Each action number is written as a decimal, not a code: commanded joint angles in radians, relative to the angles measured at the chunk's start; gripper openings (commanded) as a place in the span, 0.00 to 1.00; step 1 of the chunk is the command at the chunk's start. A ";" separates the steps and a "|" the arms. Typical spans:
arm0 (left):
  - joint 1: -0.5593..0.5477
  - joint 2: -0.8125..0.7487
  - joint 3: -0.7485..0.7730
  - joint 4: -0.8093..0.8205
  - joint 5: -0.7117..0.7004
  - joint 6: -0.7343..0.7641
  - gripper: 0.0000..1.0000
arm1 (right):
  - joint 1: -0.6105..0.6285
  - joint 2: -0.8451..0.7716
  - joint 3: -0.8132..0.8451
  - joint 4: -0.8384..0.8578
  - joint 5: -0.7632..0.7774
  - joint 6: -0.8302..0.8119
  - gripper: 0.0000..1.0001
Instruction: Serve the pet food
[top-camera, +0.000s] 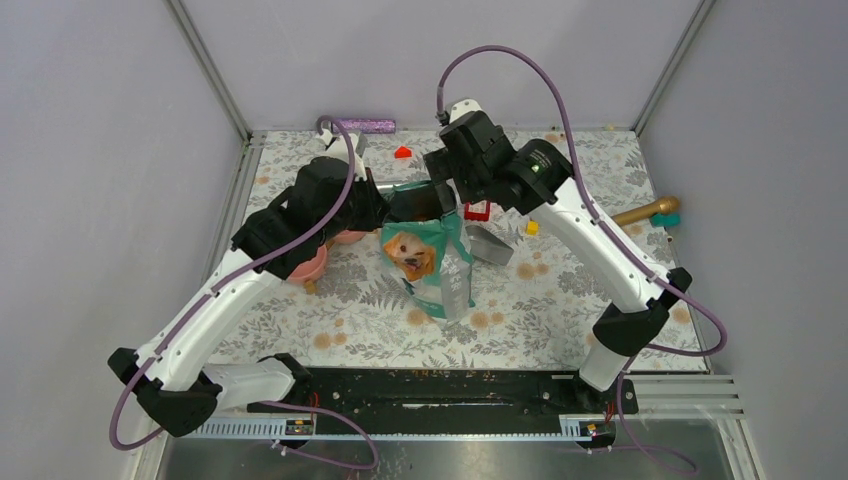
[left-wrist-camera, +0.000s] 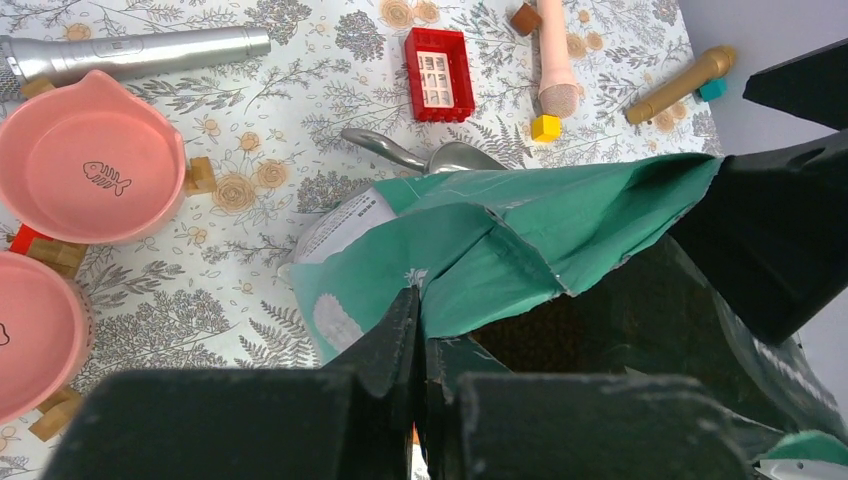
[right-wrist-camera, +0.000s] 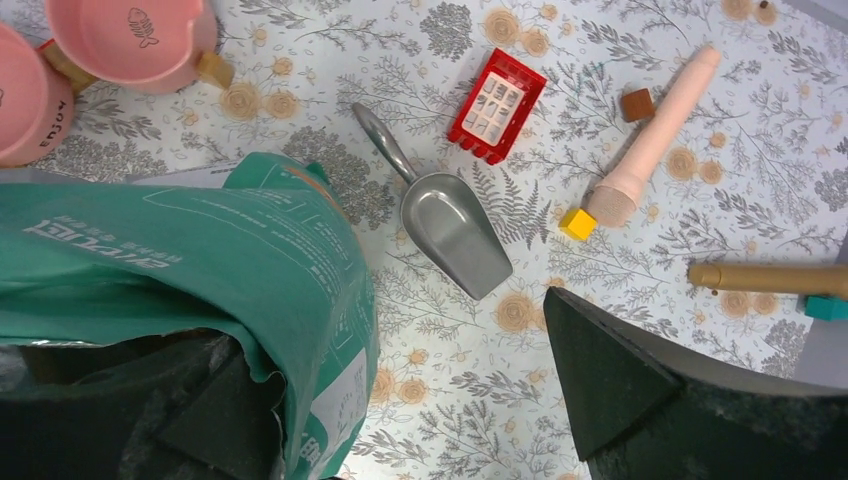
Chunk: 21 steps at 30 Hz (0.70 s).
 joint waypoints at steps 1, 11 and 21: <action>0.051 -0.055 0.063 -0.158 -0.202 0.014 0.00 | -0.140 -0.065 0.030 -0.263 0.373 -0.091 0.91; 0.055 -0.049 0.042 -0.121 -0.078 0.009 0.00 | -0.099 -0.040 0.039 -0.127 -0.373 -0.084 0.91; 0.060 -0.026 0.040 -0.116 -0.022 0.006 0.00 | 0.094 0.143 0.241 -0.171 -0.240 0.053 0.99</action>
